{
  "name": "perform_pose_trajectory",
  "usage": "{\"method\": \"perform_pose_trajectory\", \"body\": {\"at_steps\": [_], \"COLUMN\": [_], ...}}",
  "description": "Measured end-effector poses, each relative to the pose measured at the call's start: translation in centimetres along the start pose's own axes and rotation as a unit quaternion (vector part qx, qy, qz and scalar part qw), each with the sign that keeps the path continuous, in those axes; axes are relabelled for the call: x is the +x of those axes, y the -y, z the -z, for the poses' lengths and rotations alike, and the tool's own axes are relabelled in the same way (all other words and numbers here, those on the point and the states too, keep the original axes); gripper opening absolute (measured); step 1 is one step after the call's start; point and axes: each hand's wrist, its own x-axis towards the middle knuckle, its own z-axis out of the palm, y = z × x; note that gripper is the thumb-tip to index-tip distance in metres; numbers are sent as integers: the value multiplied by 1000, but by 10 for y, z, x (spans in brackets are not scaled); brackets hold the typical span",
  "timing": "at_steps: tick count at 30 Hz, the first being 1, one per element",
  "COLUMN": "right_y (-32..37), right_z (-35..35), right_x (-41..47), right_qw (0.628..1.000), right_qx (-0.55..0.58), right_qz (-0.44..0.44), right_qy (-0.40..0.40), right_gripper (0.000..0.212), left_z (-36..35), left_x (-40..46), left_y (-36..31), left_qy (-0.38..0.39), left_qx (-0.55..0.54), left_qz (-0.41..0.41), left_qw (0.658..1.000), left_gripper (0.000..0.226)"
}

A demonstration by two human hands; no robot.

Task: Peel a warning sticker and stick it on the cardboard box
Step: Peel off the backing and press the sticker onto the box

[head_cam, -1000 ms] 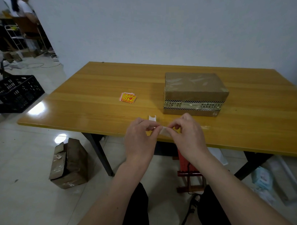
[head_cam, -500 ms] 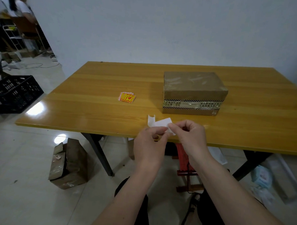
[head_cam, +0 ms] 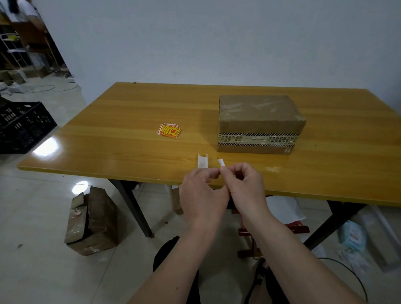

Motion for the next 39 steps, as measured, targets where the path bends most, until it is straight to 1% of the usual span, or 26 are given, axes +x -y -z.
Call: {"method": "perform_pose_trajectory", "body": {"at_steps": [4,7,9,11,12,14,16,19,22,24,26,36,39], "right_y": [-1,-1,0,1,1,2,2,0,-1,-1,0,14,20], "right_z": [-2,-2,-3,-2,-1,4,8,9,7,6,7,16,20], "right_x": [0,-2,-6,-8,-8,-7,-5,-3,-3,-3,-2,5,11], "right_qw": [1000,999,999,1000,1000,1000,1000,1000,1000,1000,1000,998,998], "right_qx": [-23,-31,-21,-12,-10,-12,-15,-26,-22,-21,-21,-44,-45], "right_qz": [15,18,17,15,13,9,9,13,8,-1,-6,1,4], "right_qy": [-6,1,17,14,6,-7,-5,-2,1,6,10,39,35], "right_gripper": [13,23,30,34,33,27,20,15,12,13,16,16,11], "left_z": [-2,-1,1,6,9,15,19,20,20,20,19,22,19], "left_x": [0,2,7,13,15,17,19,21,22,24,25,27,29], "left_y": [3,8,11,9,8,6,7,10,13,16,19,14,6], "left_qy": [-7,-12,-2,19,33,57,71,76,87,105,120,147,156], "left_qx": [0,-3,-35,-100,-142,-237,-295,-326,-384,-414,-430,-415,-404], "left_qz": [-10,-9,18,74,106,164,202,233,275,293,297,262,253], "left_qw": [1000,1000,999,992,984,956,931,913,877,856,844,859,865], "left_gripper": [16,10,8,10,12,12,7,7,9,14,15,8,6]}}
